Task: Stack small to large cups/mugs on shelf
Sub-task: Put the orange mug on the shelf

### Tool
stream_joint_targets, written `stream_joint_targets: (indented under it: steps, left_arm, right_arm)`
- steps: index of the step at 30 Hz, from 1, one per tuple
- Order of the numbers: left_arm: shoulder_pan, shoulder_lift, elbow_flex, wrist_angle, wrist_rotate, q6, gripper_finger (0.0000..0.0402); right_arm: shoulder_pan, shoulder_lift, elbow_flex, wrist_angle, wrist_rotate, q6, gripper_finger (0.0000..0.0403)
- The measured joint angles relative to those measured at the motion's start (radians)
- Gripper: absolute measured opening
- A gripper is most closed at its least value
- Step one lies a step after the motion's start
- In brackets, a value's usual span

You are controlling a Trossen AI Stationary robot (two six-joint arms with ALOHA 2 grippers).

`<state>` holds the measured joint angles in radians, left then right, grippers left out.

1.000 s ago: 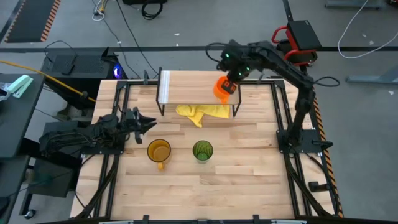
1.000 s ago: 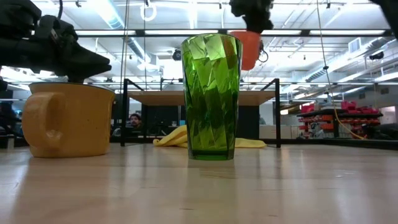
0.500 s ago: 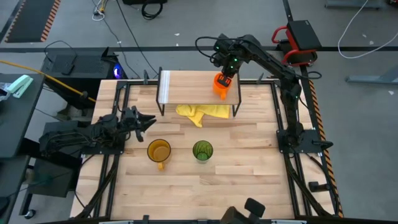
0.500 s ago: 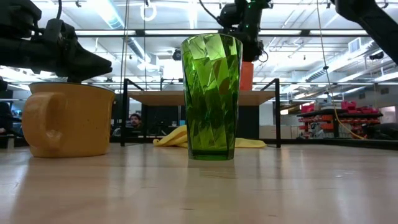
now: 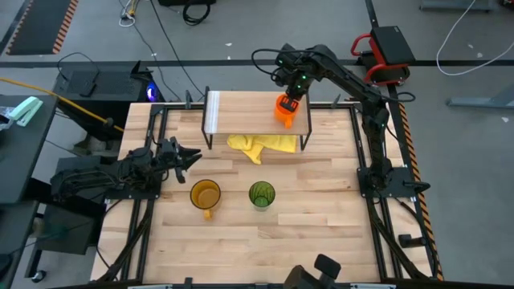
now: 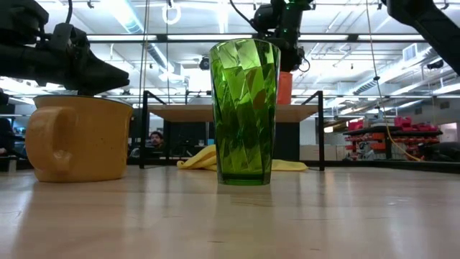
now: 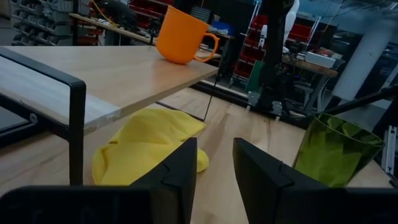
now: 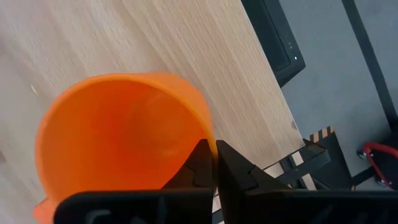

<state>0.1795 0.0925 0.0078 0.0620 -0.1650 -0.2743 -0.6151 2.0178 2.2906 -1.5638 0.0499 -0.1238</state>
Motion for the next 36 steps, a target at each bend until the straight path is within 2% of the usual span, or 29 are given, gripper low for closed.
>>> stream_joint_targets:
  steps: [28,36]
  left_arm:
    - [0.000,0.000,0.000,-0.003,0.000,-0.002,0.0114]
    - [0.000,0.000,0.001,-0.009,0.002,-0.002,0.0113]
  right_arm:
    - [0.000,-0.002,-0.001,0.015,-0.002,0.028,0.0045]
    - [-0.002,-0.002,-0.001,-0.004,0.048,0.046,0.0061]
